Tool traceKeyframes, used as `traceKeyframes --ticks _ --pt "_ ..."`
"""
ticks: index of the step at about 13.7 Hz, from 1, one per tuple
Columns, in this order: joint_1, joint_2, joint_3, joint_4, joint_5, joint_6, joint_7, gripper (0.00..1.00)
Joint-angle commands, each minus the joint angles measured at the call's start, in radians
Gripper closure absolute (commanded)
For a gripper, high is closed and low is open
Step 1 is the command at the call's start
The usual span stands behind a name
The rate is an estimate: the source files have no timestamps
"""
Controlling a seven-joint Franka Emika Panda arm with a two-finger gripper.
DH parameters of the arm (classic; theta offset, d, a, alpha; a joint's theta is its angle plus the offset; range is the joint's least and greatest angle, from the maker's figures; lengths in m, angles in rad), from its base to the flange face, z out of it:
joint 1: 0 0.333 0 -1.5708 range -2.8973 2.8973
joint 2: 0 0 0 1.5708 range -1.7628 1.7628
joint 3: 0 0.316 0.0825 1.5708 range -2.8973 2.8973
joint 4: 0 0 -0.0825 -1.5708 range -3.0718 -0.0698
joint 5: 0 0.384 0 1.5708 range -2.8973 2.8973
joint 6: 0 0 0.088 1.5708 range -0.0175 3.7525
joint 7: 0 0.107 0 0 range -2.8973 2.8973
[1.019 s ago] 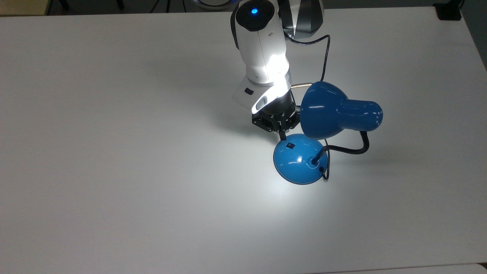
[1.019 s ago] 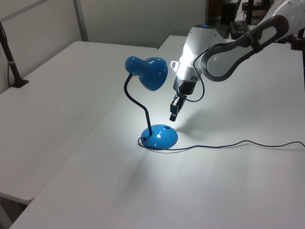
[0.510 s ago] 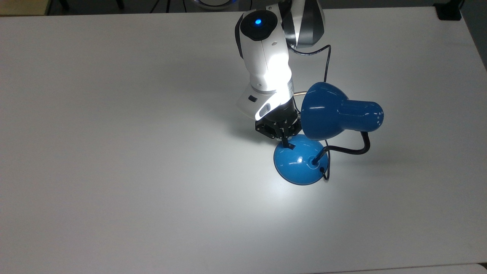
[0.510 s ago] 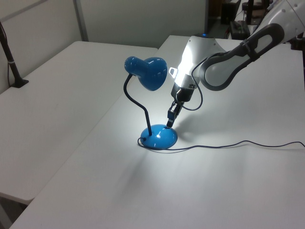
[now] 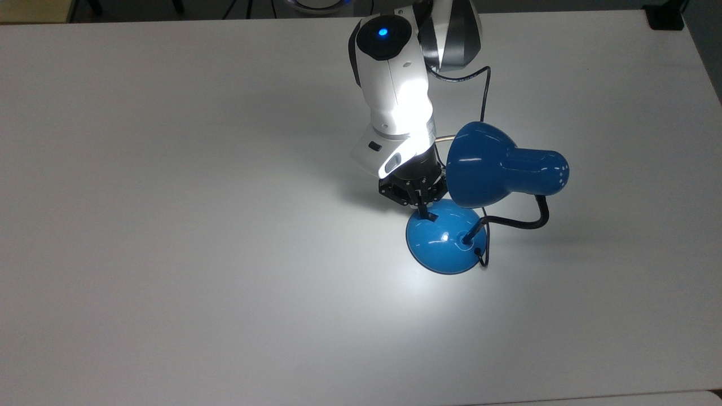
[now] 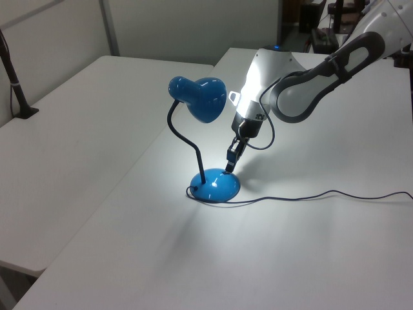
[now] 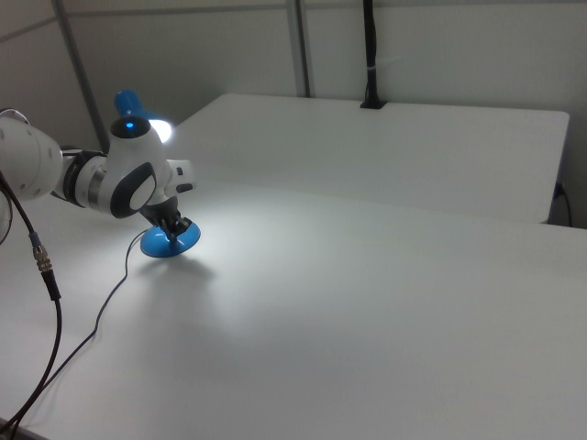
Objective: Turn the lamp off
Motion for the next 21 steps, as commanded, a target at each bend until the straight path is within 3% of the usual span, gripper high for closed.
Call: traceKeyframes --ticks 1,8,11,13,15,16,20,21 --pt "0.019 0.023 0.001 0.000 0.005 0.033 0.007 1.00" --pt "0.015 0.017 0.001 -0.006 0.002 0.011 0.003 1.00" --pt "-0.030 -0.087 0.000 -0.006 -0.045 -0.275 -0.013 1.00" --pt "-0.062 -0.162 -0.002 0.000 -0.145 -0.508 -0.014 0.99" --pt "-0.094 -0.236 -0.002 0.000 -0.255 -0.685 -0.016 0.55" --pt "-0.120 -0.282 -0.009 0.000 -0.266 -0.757 -0.017 0.01" --pt "-0.171 -0.434 -0.057 0.032 -0.268 -0.811 -0.017 0.00" --pt "-0.179 -0.457 -0.096 0.070 -0.265 -0.831 -0.017 0.00"
